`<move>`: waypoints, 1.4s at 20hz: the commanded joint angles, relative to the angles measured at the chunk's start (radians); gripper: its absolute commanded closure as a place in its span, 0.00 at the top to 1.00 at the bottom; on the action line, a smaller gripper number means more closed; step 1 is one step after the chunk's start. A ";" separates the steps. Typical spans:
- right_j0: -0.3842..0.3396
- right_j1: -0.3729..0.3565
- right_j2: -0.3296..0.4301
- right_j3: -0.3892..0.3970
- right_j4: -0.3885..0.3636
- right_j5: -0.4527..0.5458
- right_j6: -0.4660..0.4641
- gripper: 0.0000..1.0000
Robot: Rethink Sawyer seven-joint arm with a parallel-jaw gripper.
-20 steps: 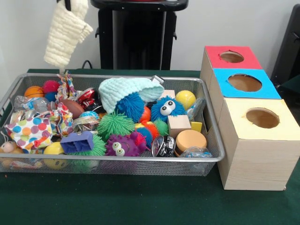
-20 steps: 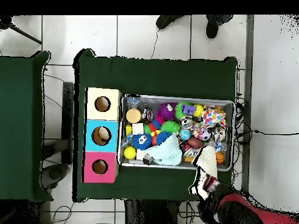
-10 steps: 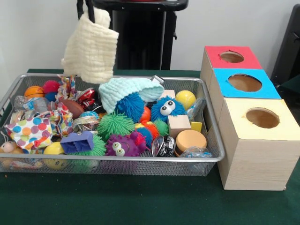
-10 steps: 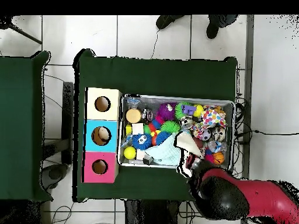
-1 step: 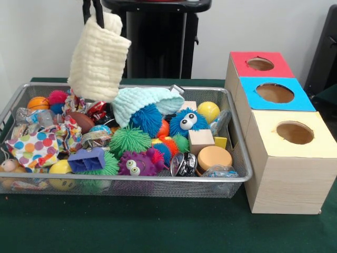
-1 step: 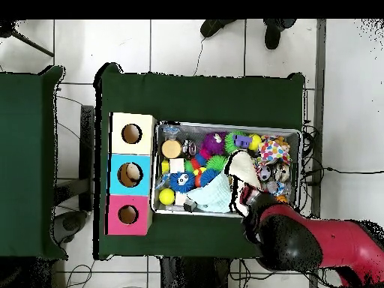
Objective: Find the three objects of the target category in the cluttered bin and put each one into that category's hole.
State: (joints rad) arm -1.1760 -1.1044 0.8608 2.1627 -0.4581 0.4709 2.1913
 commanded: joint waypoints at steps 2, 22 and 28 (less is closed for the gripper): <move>-0.052 -0.004 0.027 -0.035 0.008 0.047 -0.138 0.00; -0.583 -0.456 0.546 0.727 0.214 -0.489 -0.059 0.00; -0.482 -0.495 0.469 0.761 0.219 -0.522 0.000 0.00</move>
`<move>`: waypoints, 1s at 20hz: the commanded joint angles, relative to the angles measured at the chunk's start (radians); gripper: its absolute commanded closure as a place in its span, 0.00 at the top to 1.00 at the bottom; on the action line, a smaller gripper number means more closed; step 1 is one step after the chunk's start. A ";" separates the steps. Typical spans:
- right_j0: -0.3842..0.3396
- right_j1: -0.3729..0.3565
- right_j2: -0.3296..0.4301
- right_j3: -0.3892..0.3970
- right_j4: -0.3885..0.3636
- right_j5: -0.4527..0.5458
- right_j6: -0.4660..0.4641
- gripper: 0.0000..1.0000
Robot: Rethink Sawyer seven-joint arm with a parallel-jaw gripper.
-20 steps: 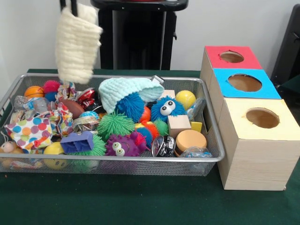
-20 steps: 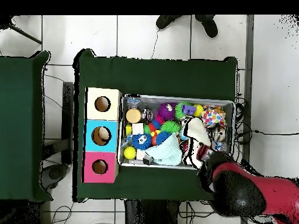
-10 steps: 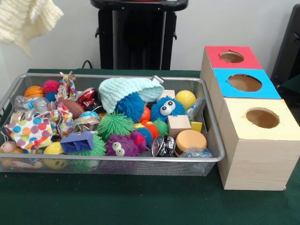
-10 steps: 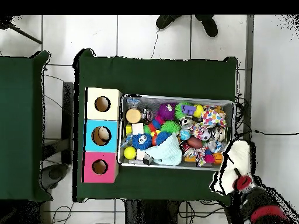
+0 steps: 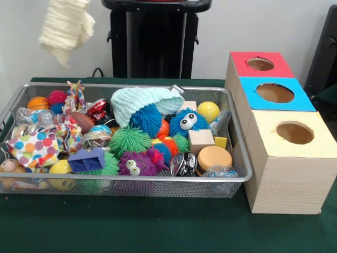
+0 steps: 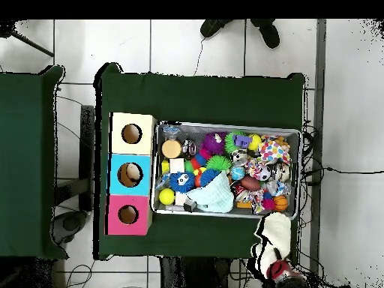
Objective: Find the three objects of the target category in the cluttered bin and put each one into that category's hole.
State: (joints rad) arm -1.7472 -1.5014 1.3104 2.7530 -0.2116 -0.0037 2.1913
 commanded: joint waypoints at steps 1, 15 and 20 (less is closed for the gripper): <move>0.108 -0.102 0.012 0.168 -0.017 -0.040 0.000 0.00; 0.273 -0.123 -0.218 0.308 -0.353 -0.285 0.260 0.00; 0.330 -0.137 -0.436 0.308 -0.456 -0.301 0.254 0.00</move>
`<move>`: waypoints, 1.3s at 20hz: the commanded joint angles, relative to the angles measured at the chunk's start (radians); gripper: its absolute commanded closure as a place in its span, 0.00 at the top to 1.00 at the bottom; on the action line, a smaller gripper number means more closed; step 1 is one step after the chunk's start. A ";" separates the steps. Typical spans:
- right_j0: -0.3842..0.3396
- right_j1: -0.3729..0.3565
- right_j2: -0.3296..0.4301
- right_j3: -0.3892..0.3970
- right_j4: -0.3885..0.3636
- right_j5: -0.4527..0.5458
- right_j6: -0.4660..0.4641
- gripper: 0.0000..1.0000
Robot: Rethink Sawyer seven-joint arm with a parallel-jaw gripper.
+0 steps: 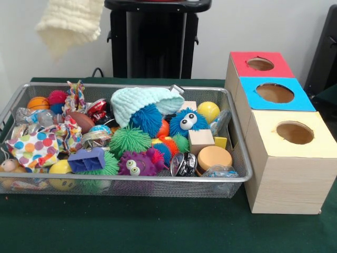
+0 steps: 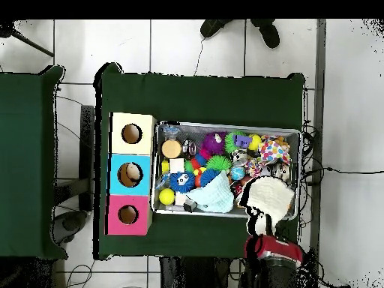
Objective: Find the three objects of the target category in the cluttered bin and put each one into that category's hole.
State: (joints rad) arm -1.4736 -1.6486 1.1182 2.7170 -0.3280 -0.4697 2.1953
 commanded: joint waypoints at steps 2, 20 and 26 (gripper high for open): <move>0.067 0.013 -0.310 0.344 -0.355 0.170 0.237 0.00; 0.029 0.061 -0.601 0.343 -0.482 0.122 0.040 0.00; 0.046 0.027 -0.612 0.342 -0.510 0.136 0.000 0.00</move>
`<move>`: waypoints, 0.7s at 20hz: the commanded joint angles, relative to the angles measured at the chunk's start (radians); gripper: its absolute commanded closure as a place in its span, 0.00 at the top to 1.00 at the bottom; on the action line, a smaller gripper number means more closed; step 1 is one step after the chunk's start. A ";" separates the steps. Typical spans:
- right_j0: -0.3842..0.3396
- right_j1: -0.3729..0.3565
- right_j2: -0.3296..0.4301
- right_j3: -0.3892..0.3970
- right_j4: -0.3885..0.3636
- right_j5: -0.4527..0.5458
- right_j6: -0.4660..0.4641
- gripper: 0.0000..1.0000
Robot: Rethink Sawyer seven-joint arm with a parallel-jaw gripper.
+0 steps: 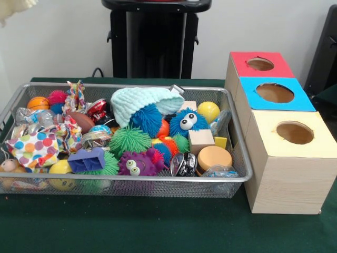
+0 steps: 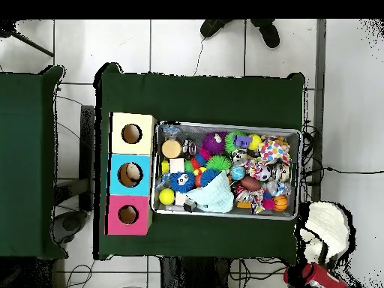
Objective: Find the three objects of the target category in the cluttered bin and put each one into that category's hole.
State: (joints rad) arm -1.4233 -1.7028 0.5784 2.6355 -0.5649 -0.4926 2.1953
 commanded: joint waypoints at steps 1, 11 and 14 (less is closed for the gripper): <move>-0.006 0.079 -0.079 0.424 -0.281 0.154 -0.002 0.00; -0.023 0.096 -0.102 0.424 -0.291 0.154 -0.013 0.00; -0.024 0.097 -0.098 0.424 -0.285 0.159 -0.017 0.00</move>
State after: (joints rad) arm -1.4318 -1.7044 0.5317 2.6187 -0.6327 -0.4926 2.1953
